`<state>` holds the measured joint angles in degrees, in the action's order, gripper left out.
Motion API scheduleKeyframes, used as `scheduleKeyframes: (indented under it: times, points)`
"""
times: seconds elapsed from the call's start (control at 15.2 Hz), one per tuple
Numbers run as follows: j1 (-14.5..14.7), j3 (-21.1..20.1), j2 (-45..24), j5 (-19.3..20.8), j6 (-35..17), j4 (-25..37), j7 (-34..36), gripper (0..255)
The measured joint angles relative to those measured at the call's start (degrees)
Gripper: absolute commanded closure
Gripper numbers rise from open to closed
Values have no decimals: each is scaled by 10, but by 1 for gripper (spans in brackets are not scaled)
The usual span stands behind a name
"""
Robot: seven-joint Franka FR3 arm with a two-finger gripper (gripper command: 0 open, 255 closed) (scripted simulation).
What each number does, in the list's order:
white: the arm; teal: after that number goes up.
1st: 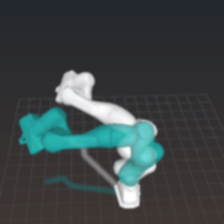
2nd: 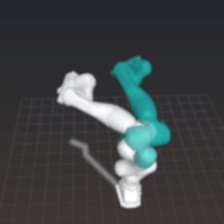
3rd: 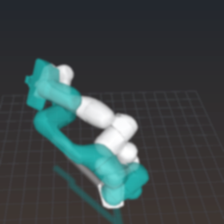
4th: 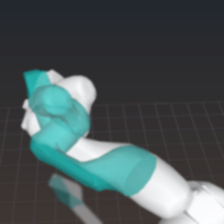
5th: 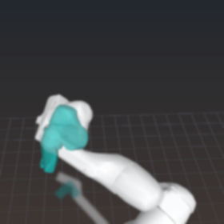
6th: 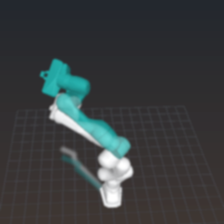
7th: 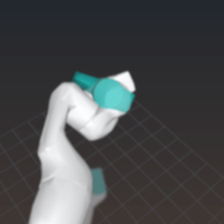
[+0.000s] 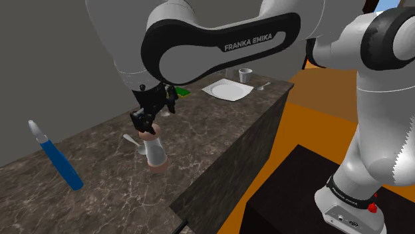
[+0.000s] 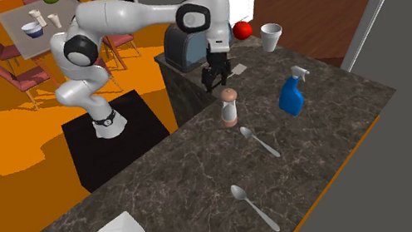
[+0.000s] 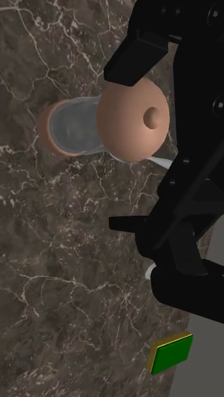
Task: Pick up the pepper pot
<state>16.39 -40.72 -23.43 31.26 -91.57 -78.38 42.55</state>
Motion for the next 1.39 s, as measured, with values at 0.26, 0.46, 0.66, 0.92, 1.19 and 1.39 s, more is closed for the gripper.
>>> scheduleKeyframes:
  times: [0.26,0.46,0.66,0.92,1.19,1.39]
  points:
    - [49,13,-66,37,24,72,16,0]
    - [47,14,-70,40,9,57,23,0]
    - [41,14,-69,40,-14,30,31,0]
    - [40,14,-68,41,-19,26,34,255]
    - [40,14,-69,41,-19,26,34,255]
    - [40,14,-69,41,-18,27,34,255]
